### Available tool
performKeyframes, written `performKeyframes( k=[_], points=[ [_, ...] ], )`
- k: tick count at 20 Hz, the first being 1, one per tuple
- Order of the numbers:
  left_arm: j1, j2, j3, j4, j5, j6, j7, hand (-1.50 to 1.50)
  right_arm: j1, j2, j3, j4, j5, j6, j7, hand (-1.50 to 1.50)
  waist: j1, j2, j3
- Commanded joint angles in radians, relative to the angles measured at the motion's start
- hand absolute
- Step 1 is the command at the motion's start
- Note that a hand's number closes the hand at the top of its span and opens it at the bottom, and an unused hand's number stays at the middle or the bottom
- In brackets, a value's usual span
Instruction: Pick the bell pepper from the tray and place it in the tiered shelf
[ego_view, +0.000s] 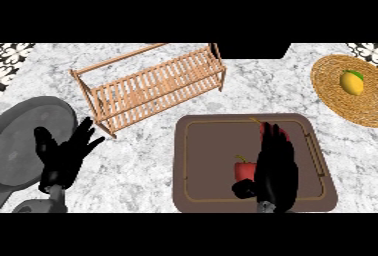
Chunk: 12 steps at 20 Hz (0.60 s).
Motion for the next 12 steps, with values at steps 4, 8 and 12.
performKeyframes(
  k=[4,8,12],
  points=[
    [0.013,-0.015,0.029,0.002,-0.008,-0.044,0.019,0.00,-0.011,0.026,-0.005,0.068,-0.036,-0.033,-0.020,-1.50,0.000,0.005,-0.004],
    [0.049,-0.024,-0.008,-0.027,-0.035,-0.004,0.024,0.00,-0.064,-0.023,0.007,0.160,-0.089,0.154,-0.107,1.50,0.012,0.006,-0.004],
    [-0.024,-0.031,0.006,0.022,-0.040,-0.017,0.048,0.00,-0.012,-0.001,0.020,0.174,-0.092,0.015,-0.169,1.50,-0.001,0.006,-0.003]
  ],
)
